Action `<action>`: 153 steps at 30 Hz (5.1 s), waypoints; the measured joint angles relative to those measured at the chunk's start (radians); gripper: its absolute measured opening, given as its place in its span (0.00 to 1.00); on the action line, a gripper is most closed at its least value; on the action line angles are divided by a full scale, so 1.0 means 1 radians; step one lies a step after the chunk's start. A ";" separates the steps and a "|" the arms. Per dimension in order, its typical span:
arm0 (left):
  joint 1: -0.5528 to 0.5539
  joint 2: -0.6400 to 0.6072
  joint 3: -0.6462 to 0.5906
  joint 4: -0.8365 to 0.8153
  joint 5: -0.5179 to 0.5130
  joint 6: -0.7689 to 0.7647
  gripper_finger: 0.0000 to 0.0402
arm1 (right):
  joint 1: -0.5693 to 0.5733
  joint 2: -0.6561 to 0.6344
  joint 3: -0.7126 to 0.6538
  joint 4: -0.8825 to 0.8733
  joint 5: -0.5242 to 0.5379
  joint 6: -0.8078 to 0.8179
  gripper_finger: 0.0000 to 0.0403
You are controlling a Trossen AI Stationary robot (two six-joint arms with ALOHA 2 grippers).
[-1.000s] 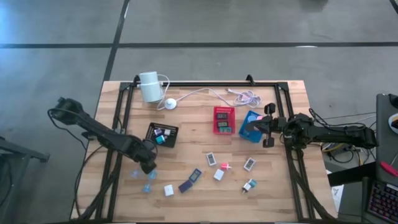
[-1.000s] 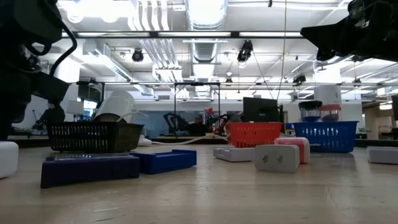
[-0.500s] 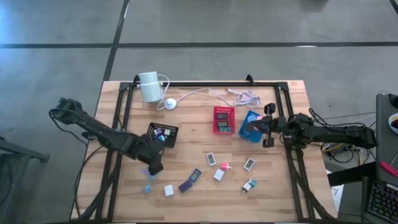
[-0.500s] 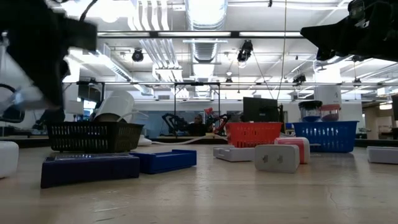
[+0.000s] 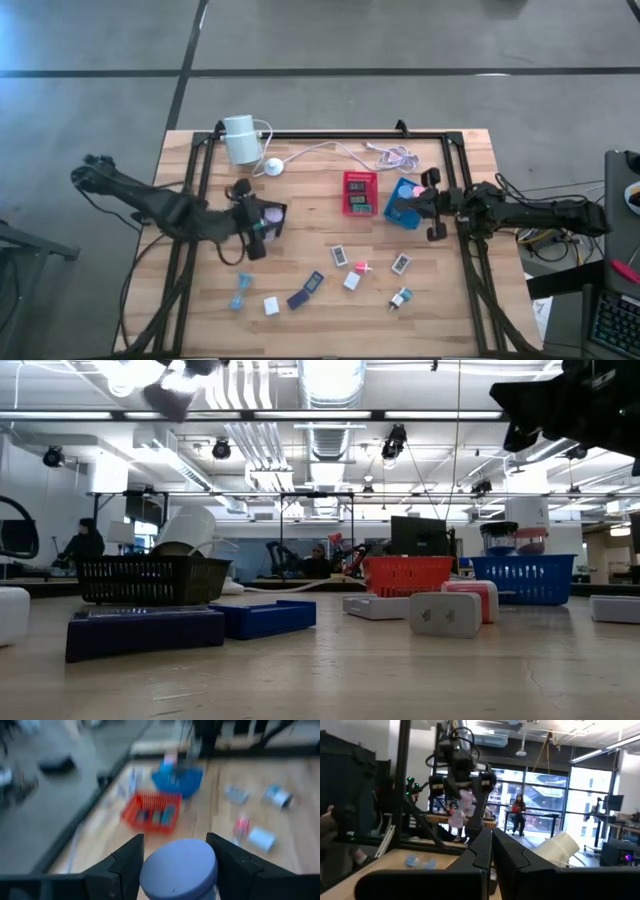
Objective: Pick & Place Office items
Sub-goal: Put the violet hourglass into the blue bin
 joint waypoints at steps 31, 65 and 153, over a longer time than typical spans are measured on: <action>0.284 0.044 -0.004 0.813 0.420 0.588 0.48 | 0.014 0.949 0.508 0.391 -0.081 -0.024 0.69; 0.369 0.165 -0.003 1.378 0.459 0.631 0.48 | 0.017 1.279 1.028 0.624 0.014 -0.263 0.72; 0.376 -0.071 -0.015 0.745 0.481 0.483 0.59 | 0.029 1.205 0.941 0.604 0.116 -0.244 0.48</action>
